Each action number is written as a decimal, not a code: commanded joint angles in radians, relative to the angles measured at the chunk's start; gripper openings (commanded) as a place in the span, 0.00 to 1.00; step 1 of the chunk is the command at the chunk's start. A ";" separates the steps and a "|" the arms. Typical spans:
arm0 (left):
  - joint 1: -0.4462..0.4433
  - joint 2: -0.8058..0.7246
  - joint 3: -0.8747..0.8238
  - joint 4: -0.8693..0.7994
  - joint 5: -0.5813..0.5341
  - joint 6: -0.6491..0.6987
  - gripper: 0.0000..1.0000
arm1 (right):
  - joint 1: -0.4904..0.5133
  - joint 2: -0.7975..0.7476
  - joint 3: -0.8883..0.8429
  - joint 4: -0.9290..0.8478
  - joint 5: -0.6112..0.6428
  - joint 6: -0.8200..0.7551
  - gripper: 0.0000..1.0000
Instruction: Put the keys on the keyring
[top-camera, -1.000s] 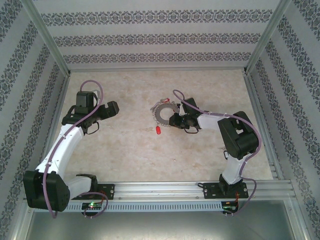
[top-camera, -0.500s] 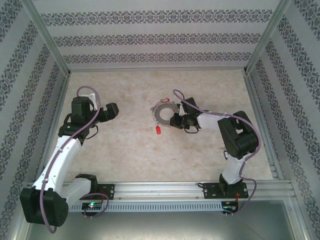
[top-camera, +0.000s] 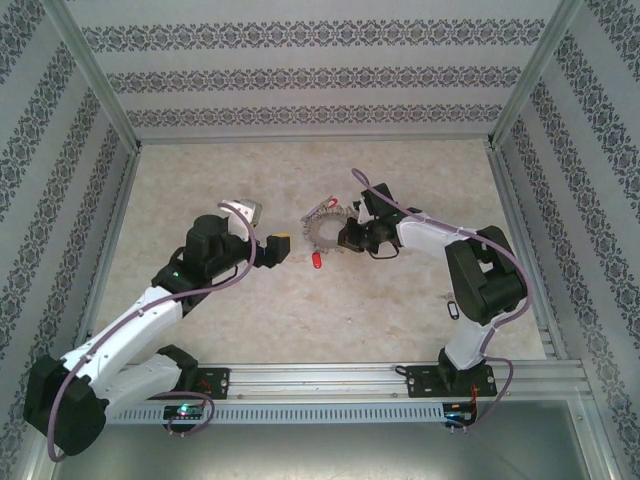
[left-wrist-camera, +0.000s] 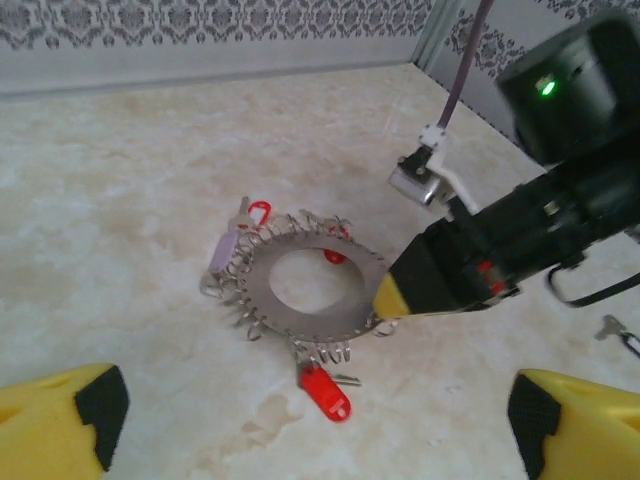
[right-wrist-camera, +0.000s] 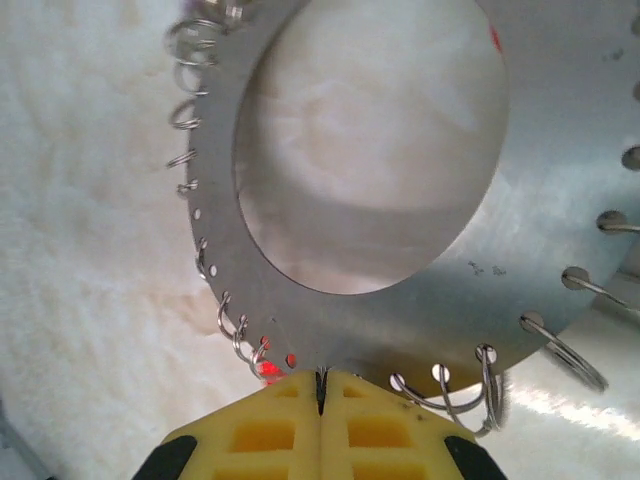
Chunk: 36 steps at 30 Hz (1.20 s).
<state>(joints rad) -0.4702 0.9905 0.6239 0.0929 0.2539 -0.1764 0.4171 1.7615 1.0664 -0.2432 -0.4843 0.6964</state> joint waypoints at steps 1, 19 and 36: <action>-0.004 0.011 -0.111 0.261 0.060 0.169 0.92 | 0.010 -0.043 0.053 -0.144 -0.073 0.043 0.00; -0.088 0.143 -0.217 0.460 0.364 0.824 0.51 | 0.037 -0.212 -0.121 0.054 -0.278 0.661 0.00; -0.206 0.290 -0.164 0.583 0.110 0.936 0.39 | 0.124 -0.243 -0.049 -0.003 -0.253 0.838 0.00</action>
<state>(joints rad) -0.6621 1.2850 0.4442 0.6109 0.4267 0.7773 0.5331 1.5276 0.9848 -0.2573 -0.7235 1.4967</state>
